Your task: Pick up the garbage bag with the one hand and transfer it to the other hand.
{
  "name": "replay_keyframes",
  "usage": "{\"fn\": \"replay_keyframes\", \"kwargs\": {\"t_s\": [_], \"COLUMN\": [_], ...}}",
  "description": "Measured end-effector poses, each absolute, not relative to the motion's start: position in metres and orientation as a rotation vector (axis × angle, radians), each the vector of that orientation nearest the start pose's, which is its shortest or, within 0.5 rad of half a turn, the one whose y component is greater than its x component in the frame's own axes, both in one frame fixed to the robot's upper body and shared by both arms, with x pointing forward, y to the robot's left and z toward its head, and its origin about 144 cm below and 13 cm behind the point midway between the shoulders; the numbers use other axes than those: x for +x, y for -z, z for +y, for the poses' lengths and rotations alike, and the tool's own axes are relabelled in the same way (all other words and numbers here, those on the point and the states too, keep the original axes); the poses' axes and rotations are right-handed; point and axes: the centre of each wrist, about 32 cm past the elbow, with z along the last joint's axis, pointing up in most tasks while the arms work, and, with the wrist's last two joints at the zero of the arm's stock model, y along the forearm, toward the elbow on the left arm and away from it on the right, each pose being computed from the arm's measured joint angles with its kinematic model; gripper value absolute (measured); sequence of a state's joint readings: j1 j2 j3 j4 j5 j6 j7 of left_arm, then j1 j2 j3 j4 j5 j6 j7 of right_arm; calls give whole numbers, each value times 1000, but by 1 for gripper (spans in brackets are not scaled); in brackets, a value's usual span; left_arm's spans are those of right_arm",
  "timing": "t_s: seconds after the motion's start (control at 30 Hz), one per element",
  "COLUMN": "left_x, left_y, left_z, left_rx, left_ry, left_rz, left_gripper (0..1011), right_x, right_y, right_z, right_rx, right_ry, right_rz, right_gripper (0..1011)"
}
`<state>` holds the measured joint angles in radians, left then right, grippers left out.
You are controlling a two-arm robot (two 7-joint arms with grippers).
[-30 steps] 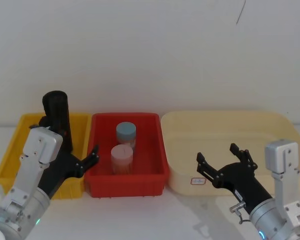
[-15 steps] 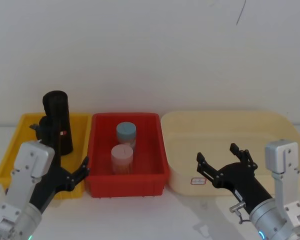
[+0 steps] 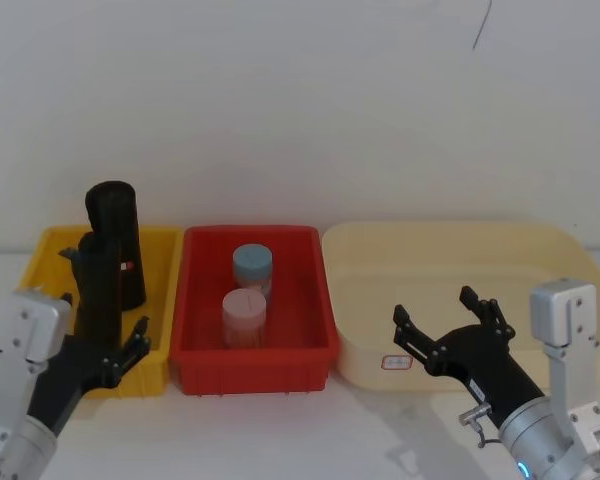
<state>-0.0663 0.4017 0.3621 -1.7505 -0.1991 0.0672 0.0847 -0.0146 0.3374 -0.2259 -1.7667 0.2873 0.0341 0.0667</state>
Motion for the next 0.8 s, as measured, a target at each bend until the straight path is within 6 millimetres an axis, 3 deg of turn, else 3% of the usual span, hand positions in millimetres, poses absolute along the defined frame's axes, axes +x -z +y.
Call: {"fn": "replay_keyframes", "kwargs": {"t_s": [0.8], "left_x": [474], "left_y": [-1197], "left_z": [228], "left_rx": [110], "left_ry": [-1281], "left_rz": [-154], "left_gripper": [1001], "right_x": [443], "right_y": [-1189], "right_z": [-237], "right_rx": [26], "right_ry": [1229], "right_rz": [-75], "right_gripper": [1000]}}
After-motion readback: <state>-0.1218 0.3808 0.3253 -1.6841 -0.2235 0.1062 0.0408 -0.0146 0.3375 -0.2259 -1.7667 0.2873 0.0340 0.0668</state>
